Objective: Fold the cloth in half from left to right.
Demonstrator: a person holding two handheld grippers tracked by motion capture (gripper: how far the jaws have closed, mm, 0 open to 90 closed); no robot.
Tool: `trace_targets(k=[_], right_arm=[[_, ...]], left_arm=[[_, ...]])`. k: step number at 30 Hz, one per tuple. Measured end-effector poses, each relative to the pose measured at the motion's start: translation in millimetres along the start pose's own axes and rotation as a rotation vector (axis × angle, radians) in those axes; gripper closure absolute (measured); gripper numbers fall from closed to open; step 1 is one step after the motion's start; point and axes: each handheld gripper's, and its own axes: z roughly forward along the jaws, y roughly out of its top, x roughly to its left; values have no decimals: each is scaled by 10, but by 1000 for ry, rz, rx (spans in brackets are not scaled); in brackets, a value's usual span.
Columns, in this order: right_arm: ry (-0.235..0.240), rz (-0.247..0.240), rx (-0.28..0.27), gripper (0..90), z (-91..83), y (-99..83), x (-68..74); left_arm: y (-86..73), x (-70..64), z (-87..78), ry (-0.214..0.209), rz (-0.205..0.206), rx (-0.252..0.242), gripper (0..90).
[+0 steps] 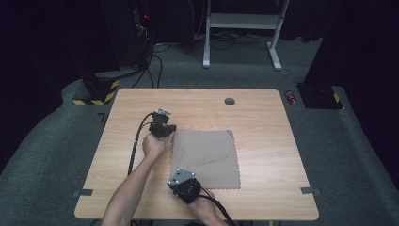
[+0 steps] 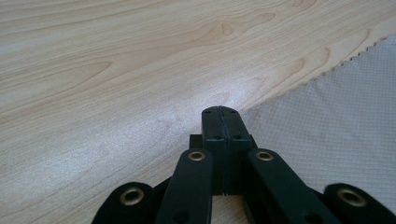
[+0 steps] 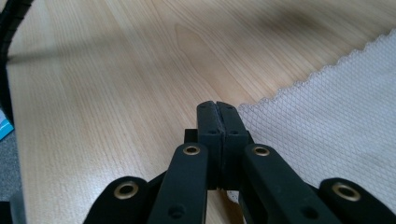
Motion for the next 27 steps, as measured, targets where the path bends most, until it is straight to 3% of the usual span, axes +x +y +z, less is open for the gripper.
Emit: trace_targets(k=[10, 23, 27], right_arm=[[26, -7, -16, 899, 2, 86, 20], [99, 2, -73, 900, -13, 351, 116], [112, 9, -91, 900, -45, 359, 118]], left_arm=[[6, 88, -117, -2, -9, -11, 900], [-14, 298, -469, 18, -28, -43, 900], [-18, 309, -518, 17, -35, -50, 900]])
